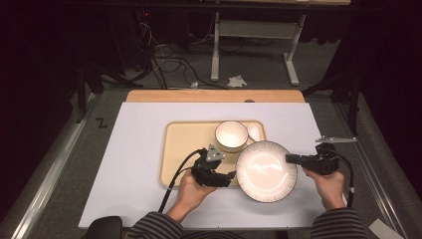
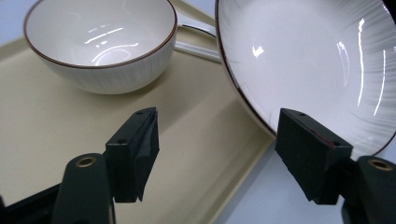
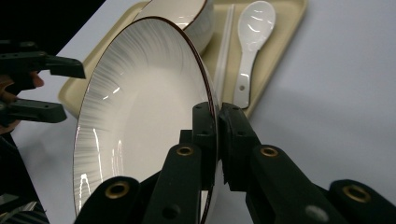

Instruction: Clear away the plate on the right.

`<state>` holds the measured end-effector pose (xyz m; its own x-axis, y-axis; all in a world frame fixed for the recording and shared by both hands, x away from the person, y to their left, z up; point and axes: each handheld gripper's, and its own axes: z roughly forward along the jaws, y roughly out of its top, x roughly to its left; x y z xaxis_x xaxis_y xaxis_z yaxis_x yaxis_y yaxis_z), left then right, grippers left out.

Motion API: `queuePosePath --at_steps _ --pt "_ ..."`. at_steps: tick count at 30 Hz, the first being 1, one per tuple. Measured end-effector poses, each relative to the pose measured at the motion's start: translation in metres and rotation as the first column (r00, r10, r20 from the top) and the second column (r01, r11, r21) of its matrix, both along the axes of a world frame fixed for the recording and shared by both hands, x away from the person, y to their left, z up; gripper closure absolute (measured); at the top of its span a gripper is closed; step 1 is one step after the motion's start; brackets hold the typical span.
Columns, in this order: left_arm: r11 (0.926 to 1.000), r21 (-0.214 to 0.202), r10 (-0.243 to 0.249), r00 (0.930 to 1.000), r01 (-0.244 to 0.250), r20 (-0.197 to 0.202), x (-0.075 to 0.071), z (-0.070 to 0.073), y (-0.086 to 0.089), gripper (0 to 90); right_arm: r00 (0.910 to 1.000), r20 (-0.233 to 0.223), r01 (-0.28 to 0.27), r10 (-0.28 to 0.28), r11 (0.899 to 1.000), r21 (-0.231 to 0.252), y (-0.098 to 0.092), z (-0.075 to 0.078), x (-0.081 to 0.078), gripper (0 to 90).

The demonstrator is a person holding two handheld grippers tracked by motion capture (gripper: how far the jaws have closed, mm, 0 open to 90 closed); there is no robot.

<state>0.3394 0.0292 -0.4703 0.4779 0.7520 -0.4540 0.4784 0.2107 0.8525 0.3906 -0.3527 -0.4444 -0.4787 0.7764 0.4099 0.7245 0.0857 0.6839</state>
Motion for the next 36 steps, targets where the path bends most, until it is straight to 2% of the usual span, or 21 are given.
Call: queuePosePath --at_steps 8,16,19,23,26,29,33,34,36 --pt "0.9997 -0.003 -0.023 0.9996 0.023 -0.016 0.008 0.008 -0.020 41.7 0.9984 -0.003 -0.056 0.056 0.998 -0.002 0.018 0.000 0.009 87.1" --pt "0.9993 -0.027 -0.030 0.9959 0.028 -0.085 0.025 0.005 -0.031 54.9 0.9934 -0.008 -0.114 0.114 0.993 -0.002 0.041 0.002 0.018 87.0" --pt "0.9992 -0.038 -0.016 0.9939 0.012 -0.109 0.029 0.005 -0.032 60.6 0.9909 -0.004 -0.134 0.134 0.991 -0.001 0.051 0.002 0.023 87.0" --pt "0.9992 -0.039 0.002 0.9929 -0.007 -0.119 0.032 0.006 -0.029 68.5 0.9862 -0.001 -0.166 0.166 0.986 -0.005 0.064 0.004 0.027 86.9" --pt "0.9990 -0.042 0.010 0.9924 -0.016 -0.122 0.032 0.007 -0.027 70.0 0.9824 -0.002 -0.187 0.187 0.982 -0.001 0.070 0.004 0.030 86.8" --pt "0.9994 -0.027 0.016 0.9913 -0.019 -0.130 0.034 0.007 -0.024 72.7 0.9784 0.005 -0.207 0.207 0.978 -0.011 0.075 0.005 0.032 86.8" --pt "0.9986 -0.047 0.014 0.9862 -0.022 -0.165 0.039 0.007 -0.020 78.8 0.9735 0.012 -0.228 0.228 0.974 -0.009 0.081 0.007 0.033 86.2" --pt "0.9975 -0.066 0.014 0.9849 -0.026 -0.173 0.040 0.008 -0.020 80.3 0.9729 0.015 -0.231 0.231 0.973 -0.005 0.083 0.008 0.033 85.8" --pt "0.9965 -0.079 0.015 0.9843 -0.029 -0.176 0.041 0.010 -0.019 82.4 0.9699 0.023 -0.242 0.242 0.970 -0.008 0.086 0.010 0.034 85.3"
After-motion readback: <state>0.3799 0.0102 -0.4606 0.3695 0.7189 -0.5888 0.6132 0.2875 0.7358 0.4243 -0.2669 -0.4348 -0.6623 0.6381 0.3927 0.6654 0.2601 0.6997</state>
